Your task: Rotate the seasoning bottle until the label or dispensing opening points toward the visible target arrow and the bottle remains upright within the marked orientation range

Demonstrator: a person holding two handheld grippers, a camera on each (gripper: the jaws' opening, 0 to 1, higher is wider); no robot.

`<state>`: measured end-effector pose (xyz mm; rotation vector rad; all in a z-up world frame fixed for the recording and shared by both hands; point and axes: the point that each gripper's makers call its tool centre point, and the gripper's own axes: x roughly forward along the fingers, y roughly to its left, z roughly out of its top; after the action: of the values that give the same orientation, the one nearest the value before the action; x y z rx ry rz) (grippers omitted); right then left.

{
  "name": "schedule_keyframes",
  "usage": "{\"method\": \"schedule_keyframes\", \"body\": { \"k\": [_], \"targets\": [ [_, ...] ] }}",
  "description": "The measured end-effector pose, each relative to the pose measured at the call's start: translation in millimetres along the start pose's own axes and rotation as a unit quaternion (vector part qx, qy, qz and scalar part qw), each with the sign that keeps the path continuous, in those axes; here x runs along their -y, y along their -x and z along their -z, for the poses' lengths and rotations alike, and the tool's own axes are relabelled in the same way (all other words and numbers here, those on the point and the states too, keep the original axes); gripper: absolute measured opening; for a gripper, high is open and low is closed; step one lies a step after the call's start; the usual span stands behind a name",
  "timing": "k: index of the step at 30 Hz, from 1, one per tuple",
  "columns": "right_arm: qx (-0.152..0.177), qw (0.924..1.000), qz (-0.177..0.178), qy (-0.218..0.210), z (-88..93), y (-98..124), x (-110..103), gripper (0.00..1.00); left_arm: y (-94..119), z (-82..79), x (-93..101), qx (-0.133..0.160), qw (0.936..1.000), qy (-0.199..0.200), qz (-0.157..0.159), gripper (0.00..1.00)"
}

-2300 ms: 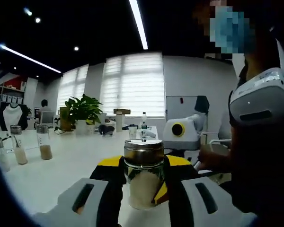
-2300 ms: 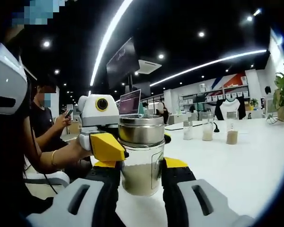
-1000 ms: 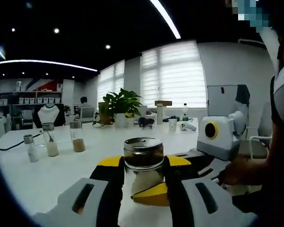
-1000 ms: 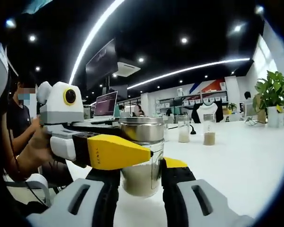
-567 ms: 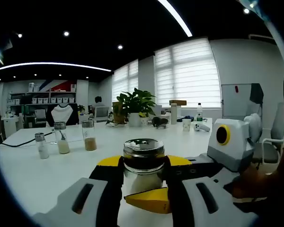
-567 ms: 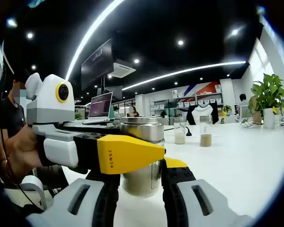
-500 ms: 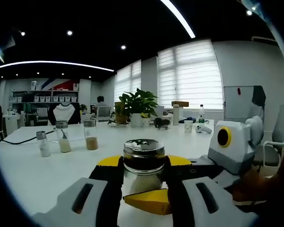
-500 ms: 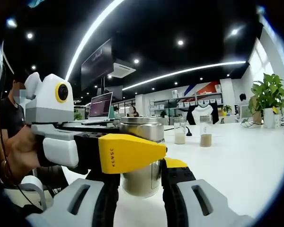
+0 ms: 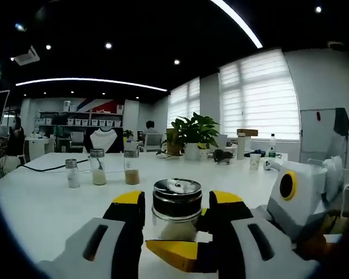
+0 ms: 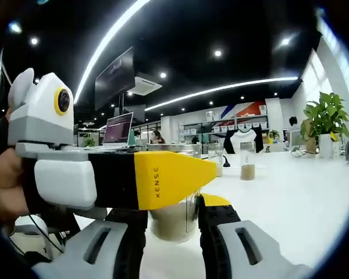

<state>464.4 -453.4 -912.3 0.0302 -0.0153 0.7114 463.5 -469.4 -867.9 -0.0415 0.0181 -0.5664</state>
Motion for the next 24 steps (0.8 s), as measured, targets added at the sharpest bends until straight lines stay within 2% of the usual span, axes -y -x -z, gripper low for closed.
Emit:
{"method": "schedule_keyframes", "body": {
  "k": [2,4,6,10,14,16,17,18,19,20,21,22,23,24],
  "targets": [
    [0.002,1.0,0.003,0.003,-0.5,-0.5,-0.3,0.32,-0.4,0.4,2.2,-0.007,0.9999,0.012,-0.001,0.52],
    [0.005,1.0,0.003,0.004,-1.7,-0.6,-2.4,0.32,-3.4,3.7,5.4,-0.025,0.9992,-0.03,-0.004,0.55],
    [0.006,1.0,0.005,0.003,-1.9,-1.2,-2.7,0.32,-4.3,4.0,4.7,-0.028,0.9989,-0.03,-0.024,0.55],
    [0.009,1.0,0.002,0.003,-4.3,-1.8,-5.6,0.32,-1.4,1.2,5.7,-0.024,0.9982,-0.034,-0.043,0.61],
    [0.011,0.9999,0.003,0.003,-5.2,-1.5,-6.3,0.32,-2.0,5.0,4.1,-0.034,0.9965,-0.039,-0.065,0.68],
    [0.012,0.9999,0.003,0.002,-5.5,-1.5,-6.6,0.31,-3.3,6.9,4.5,-0.032,0.9961,-0.034,-0.076,0.67],
    [0.013,0.9999,0.005,0.004,-5.5,-2.0,-5.8,0.31,-3.1,8.8,2.5,-0.03,0.9949,-0.02,-0.094,0.71],
    [0.013,0.9999,0.005,0.004,-5.5,-2.0,-5.4,0.31,-4.6,6.6,5.2,-0.026,0.9957,-0.03,-0.084,0.74],
    [0.015,0.9999,0.007,0.005,-6.2,-1.9,-4.8,0.31,-5.5,7.2,6.2,-0.023,0.9956,-0.026,-0.087,0.75],
    [0.035,0.9992,0.018,-0.005,-10.6,-2.1,-3.4,0.31,-12.4,-5.4,8.3,0.037,0.9953,-0.017,-0.087,0.74],
    [0.059,0.9978,0.029,-0.009,-13.8,-5.3,1.1,0.31,-14.5,-11.6,6.7,0.073,0.9929,-0.015,-0.092,0.68],
    [0.06,0.9969,0.035,-0.036,-4.3,-15.7,9.5,0.3,-15.4,-9.0,-2.5,0.083,0.9906,-0.042,-0.1,0.57],
    [0.038,0.9985,0.02,-0.033,11.3,-23.2,14.6,0.3,-14.1,-2.1,-15.5,0.059,0.9917,-0.012,-0.114,0.39],
    [0.042,0.9982,0.024,-0.036,13.4,-24.0,19.3,0.3,-16.3,-0.6,-17.4,0.061,0.9929,0.017,-0.1,0.33]
  ]
}}
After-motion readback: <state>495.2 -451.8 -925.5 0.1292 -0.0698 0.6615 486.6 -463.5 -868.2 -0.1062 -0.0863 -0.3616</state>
